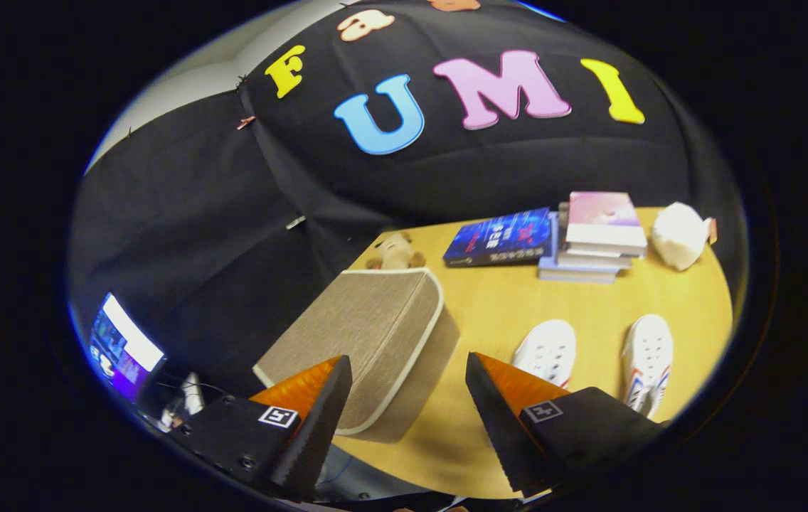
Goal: Open the storage box then place both shoes into the box .Put the left shoe in first, then the right shoe, with the right side of both shoes facing outward in a uniform manner.
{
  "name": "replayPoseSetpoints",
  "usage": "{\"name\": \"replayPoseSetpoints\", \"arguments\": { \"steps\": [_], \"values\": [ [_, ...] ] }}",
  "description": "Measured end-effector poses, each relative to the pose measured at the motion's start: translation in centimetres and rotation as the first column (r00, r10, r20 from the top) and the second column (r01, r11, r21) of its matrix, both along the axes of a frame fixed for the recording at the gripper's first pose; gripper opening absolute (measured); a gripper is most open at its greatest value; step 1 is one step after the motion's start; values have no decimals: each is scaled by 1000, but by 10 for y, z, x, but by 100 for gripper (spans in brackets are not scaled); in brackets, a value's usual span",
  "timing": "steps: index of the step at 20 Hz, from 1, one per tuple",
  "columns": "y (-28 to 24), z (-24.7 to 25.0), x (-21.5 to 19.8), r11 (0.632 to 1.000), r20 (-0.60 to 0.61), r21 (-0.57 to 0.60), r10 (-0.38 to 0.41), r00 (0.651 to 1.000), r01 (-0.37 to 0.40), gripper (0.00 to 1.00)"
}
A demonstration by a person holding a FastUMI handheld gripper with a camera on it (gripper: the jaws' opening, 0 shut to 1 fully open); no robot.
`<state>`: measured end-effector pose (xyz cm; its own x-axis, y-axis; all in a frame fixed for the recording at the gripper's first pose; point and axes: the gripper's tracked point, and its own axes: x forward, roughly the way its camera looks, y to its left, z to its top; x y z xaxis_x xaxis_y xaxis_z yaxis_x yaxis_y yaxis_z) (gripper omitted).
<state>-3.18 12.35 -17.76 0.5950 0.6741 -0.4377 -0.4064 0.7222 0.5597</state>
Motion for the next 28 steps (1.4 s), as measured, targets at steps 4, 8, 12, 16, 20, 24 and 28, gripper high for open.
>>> {"name": "replayPoseSetpoints", "arguments": {
  "steps": [4,8,12,16,20,24,28],
  "values": [
    [24,-30,-9,990,-109,86,118,987,-109,98],
    [38,-50,-14,968,-226,210,182,957,-135,98],
    [53,-63,-20,930,-340,342,253,906,-131,98],
    [69,-60,-19,888,-386,439,325,863,-138,96],
    [89,-65,-32,840,-466,525,419,779,-137,96],
    [89,-48,-35,780,-484,617,479,732,-102,94],
    [82,-29,-34,734,-479,674,519,708,-82,88]
  ]
}}
